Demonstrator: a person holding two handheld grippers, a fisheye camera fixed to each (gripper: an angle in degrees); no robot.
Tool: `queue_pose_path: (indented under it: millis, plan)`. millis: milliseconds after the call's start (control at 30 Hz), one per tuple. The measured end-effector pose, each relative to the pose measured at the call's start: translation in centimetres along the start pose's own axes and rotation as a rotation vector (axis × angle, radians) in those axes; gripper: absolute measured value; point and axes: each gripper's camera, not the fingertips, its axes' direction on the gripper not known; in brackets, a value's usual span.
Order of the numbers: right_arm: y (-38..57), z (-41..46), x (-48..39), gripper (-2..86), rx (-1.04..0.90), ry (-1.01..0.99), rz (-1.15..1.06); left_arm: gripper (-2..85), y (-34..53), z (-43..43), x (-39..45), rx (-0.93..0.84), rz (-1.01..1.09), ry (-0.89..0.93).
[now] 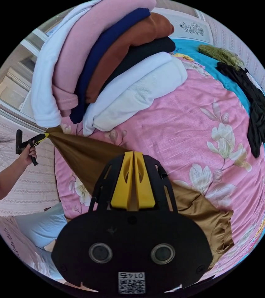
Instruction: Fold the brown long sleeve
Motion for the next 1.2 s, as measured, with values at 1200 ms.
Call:
queue_pose_path:
  millis: [1200]
  plan:
    - [95.0, -6.7, 0.6, 5.3, 0.467, 0.314, 1.449, 4.3, 63.2, 24.8, 79.5, -0.690, 2.136, 0.577]
